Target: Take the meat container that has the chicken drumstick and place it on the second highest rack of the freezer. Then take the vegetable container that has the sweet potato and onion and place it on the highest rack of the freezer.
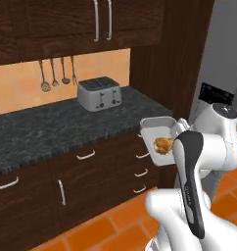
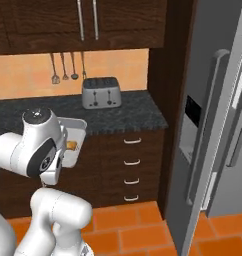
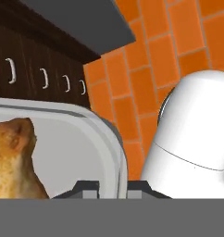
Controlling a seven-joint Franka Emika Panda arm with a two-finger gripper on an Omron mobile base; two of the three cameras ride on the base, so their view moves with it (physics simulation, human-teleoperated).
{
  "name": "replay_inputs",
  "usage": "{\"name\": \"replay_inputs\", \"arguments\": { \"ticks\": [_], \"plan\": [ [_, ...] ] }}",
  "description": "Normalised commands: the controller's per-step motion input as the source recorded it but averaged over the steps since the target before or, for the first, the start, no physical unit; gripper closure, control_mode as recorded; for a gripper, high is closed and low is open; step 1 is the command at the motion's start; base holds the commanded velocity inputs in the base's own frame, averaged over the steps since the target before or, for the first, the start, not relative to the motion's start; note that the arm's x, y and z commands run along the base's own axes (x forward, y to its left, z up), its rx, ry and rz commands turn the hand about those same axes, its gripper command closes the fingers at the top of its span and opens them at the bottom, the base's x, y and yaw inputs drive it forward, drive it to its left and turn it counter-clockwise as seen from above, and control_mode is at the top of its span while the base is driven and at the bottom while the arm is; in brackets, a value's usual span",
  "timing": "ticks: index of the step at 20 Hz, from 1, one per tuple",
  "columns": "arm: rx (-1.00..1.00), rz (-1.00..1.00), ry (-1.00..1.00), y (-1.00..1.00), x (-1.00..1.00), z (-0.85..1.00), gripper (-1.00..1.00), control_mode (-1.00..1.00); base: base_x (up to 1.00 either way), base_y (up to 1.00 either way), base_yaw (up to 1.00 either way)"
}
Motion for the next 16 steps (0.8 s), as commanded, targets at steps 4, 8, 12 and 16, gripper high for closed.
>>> {"name": "replay_inputs", "arguments": {
  "ticks": [4,8,12,16],
  "plan": [
    [0.0,0.0,0.0,0.0,0.0,0.0,1.0,1.0,-0.19,0.0,-0.71],
    [0.0,0.0,0.0,0.0,0.0,0.0,1.0,1.0,0.0,0.0,-0.78],
    [0.0,0.0,0.0,0.0,0.0,0.0,1.0,1.0,0.0,0.0,-0.82],
    [0.0,0.0,0.0,0.0,0.0,0.0,1.0,1.0,0.0,0.0,-0.8]
  ]
}}
